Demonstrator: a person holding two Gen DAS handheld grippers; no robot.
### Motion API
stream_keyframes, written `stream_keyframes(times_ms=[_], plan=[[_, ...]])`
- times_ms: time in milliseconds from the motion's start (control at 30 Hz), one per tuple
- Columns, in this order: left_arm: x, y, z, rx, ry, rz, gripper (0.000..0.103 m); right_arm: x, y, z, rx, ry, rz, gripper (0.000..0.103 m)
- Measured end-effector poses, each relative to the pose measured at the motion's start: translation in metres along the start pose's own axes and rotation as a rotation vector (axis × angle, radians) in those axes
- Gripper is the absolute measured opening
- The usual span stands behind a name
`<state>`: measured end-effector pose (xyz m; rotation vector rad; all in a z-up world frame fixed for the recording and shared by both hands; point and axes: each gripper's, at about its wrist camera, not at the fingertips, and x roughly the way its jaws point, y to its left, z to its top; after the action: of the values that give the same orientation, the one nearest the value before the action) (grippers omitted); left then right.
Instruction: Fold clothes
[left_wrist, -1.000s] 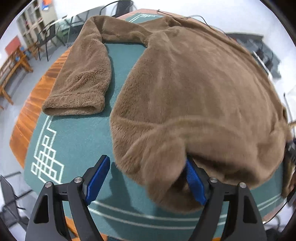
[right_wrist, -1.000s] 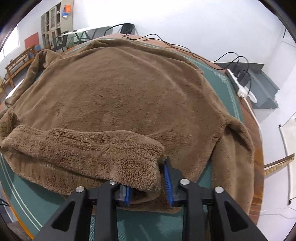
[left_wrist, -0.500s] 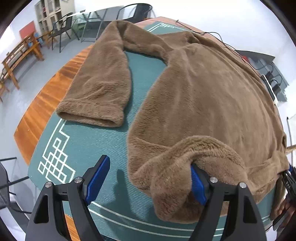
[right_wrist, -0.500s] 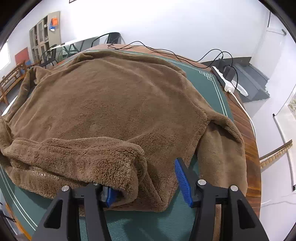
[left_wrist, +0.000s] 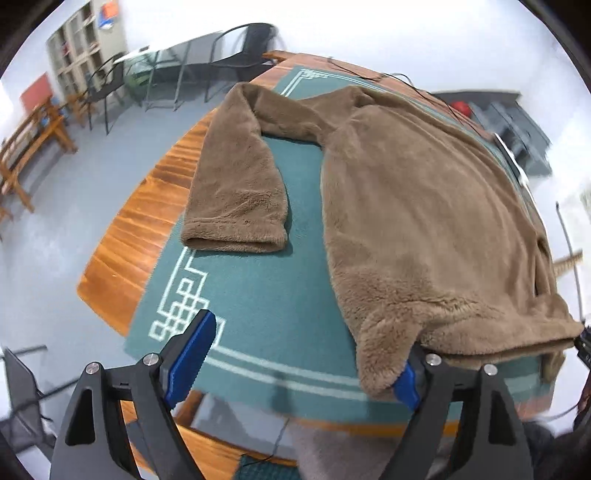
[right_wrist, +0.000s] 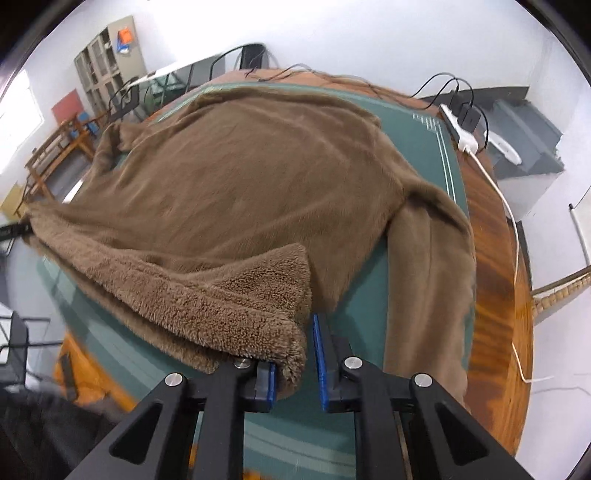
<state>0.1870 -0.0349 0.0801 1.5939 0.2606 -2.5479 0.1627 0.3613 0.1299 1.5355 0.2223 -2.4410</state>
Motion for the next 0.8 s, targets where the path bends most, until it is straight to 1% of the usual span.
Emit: stream_keyframes(times_ms=[67,167,233,333,500,567,667,733,767,800], plan=[[-0.010,0.000,-0.008,0.037,0.006,0.005,0.088,-0.006,0.005,-0.015,0.002,0.051,0.025,0.017],[-0.009,0.005,-0.019,0.058,0.045,0.001,0.089,-0.006,0.012,-0.039,-0.002,0.123,0.037,0.017],[0.003,0.008,-0.029,0.061,0.096,0.008,0.089,-0.001,0.015,-0.052,0.015,0.167,0.054,0.017],[0.024,0.011,-0.045,0.067,0.172,0.007,0.089,0.008,0.020,-0.069,0.023,0.216,0.054,0.017],[0.058,0.002,-0.073,0.162,0.256,0.033,0.089,0.036,0.019,-0.095,0.038,0.300,0.018,0.017],[0.067,-0.002,-0.080,0.196,0.269,0.043,0.089,0.046,0.019,-0.102,0.034,0.321,-0.002,0.017],[0.074,-0.005,-0.084,0.234,0.266,0.050,0.089,0.049,0.019,-0.104,0.037,0.318,-0.021,0.017],[0.075,-0.006,-0.083,0.254,0.255,0.048,0.093,0.050,0.019,-0.104,0.038,0.312,-0.027,0.018],[0.075,-0.006,-0.083,0.275,0.249,0.044,0.094,0.049,0.019,-0.104,0.030,0.306,-0.029,0.021],[0.075,-0.006,-0.082,0.287,0.248,0.036,0.094,0.049,0.020,-0.105,0.020,0.299,-0.032,0.032]])
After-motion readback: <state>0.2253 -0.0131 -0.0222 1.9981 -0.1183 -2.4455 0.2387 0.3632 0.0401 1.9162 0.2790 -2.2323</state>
